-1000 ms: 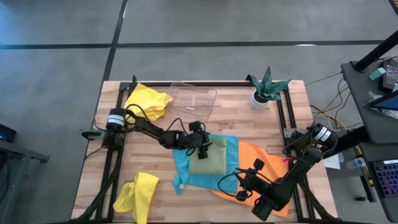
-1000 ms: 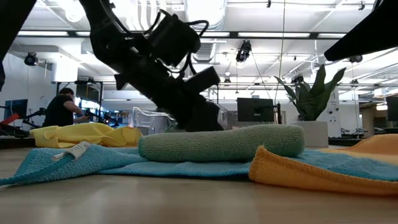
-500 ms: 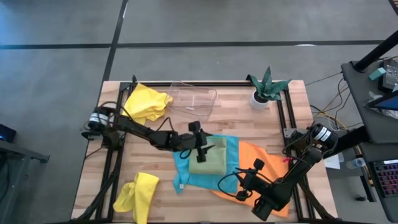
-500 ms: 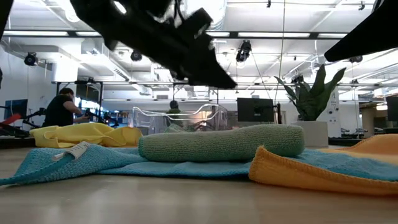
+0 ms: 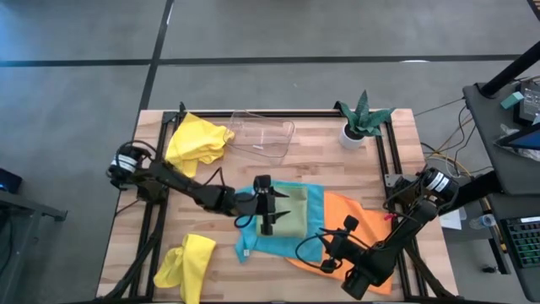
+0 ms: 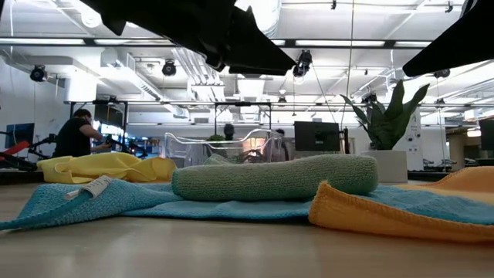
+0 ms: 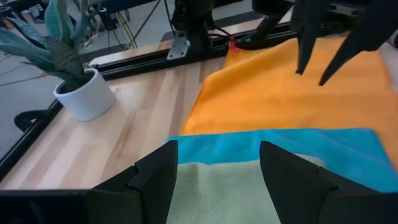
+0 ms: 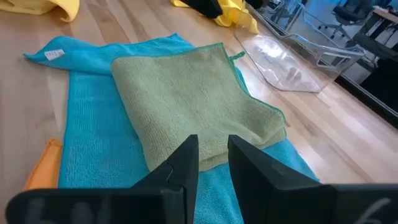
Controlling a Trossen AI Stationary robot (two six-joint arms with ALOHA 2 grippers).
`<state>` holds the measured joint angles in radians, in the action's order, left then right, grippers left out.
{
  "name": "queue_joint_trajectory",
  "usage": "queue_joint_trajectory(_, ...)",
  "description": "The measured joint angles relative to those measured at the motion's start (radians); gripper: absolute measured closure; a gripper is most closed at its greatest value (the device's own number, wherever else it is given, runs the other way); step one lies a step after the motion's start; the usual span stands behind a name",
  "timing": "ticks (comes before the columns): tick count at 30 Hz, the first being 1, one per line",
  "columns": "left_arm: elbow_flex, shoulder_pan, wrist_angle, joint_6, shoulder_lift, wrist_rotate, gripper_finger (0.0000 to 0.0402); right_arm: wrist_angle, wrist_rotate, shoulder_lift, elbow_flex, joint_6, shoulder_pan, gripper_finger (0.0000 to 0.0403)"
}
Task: Fold microfiber towels
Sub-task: Fold the green towel
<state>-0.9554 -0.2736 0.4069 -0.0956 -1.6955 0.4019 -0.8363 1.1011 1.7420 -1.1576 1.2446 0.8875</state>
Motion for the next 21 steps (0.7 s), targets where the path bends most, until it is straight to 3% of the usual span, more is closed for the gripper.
queue_joint_trajectory(16,0.007,-0.138,-0.06,-0.017,0.181,0.0,0.0191,0.01,0.0,0.0,0.0,-0.024,0.0,0.0316)
queue_joint_trajectory(21,0.008,-0.181,-0.227,-0.012,0.217,0.0,0.0191,0.023,0.0,0.0,-0.001,-0.066,0.0,0.0286)
